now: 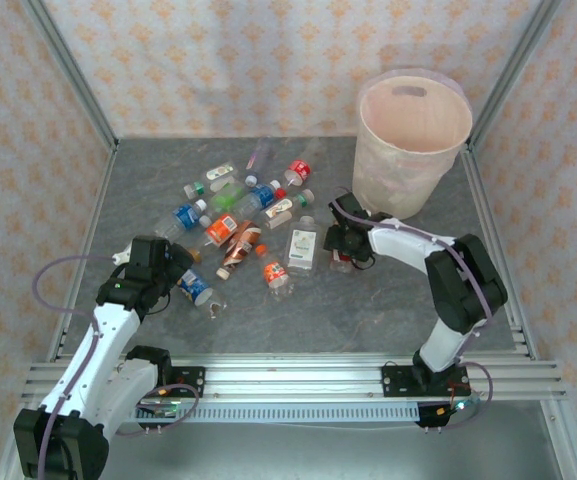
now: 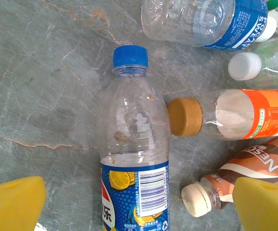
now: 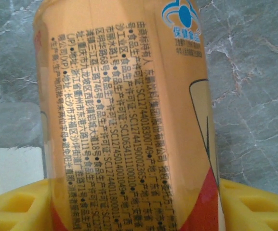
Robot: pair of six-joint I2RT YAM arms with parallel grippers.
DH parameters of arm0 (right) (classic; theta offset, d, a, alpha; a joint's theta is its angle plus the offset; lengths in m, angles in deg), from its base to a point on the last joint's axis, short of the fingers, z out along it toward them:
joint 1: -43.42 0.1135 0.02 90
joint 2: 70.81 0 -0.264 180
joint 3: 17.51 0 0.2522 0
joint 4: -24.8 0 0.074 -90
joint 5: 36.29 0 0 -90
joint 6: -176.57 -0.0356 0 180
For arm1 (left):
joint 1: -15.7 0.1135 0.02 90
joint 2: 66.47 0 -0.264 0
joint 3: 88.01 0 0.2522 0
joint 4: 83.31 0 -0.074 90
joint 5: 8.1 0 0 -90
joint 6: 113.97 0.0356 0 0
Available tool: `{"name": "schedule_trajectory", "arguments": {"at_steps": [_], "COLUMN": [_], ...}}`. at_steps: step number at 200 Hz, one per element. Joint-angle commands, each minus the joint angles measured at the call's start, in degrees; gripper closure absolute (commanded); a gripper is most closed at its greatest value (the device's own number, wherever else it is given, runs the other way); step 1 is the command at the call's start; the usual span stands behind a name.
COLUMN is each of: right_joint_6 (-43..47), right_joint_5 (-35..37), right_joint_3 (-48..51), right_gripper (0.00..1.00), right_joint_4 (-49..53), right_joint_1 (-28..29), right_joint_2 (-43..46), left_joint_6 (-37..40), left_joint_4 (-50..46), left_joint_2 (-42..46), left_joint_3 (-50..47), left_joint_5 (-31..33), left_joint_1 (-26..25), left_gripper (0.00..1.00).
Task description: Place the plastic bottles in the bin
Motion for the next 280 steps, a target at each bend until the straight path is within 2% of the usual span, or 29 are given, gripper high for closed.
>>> {"name": "schedule_trajectory", "arguments": {"at_steps": [1,25,52,83,133,160,183,197,213,226,252,280], "right_joint_6": [4.1,13.0,23.2,29.4,29.5,27.5,29.0,29.6,27.8,26.6,25.0,24.7], "right_joint_5": [-0.5,-6.0,-10.8,-7.4,0.5,-3.3,-6.7,-7.9,-4.2,-4.2,-10.3,-13.0], "right_joint_3": [2.0,0.8,-7.5,-17.9,-33.7,-42.3,-50.2,-54.7,-59.9,-63.2,-65.6,-67.1], "right_gripper": [0.38,0.40,0.40,0.42,0.41,0.39,0.38,0.38,0.38,0.37,0.36,0.35], "right_joint_4": [-5.6,-9.1,-10.2,-12.3,-6.1,2.4,11.8,17.2,23.9,28.0,29.2,28.1], "right_joint_1": [0.3,0.3,0.3,-1.2,-10.9,-18.6,-22.4,-23.5,-23.6,-23.6,-23.4,-22.9], "right_joint_2": [7.9,16.1,21.1,21.2,13.7,7.4,0.2,-4.0,-8.5,-11.6,-15.8,-18.6], "left_joint_6": [-1.2,-1.8,-2.7,-3.3,-3.2,-3.6,-4.2,-4.5,-3.6,-2.9,-1.9,-1.6], "left_joint_4": [-0.1,-0.1,0.4,1.1,-1.3,-2.0,-1.8,-1.7,-1.4,-1.7,-2.2,-2.7], "left_joint_2": [-0.3,-0.3,-0.3,-0.3,-0.6,-0.7,-1.3,-1.7,-2.0,-1.9,-1.5,-1.4], "left_joint_3": [-0.5,-0.4,-0.6,-1.1,-0.5,-0.7,-1.1,-1.5,-1.8,-1.8,-1.7,-1.9], "left_joint_5": [1.3,1.6,1.5,0.3,-0.8,-0.6,-0.5,-0.7,-1.8,-2.6,-3.6,-3.5], "left_joint_1": [-0.3,-0.2,-0.3,-0.3,-0.2,-0.2,-0.2,-0.2,-0.2,-0.3,-0.2,-0.2], "left_gripper": [0.00,0.00,0.00,0.00,0.00,0.00,0.00,0.00,0.00,0.00,0.00,0.00]}}
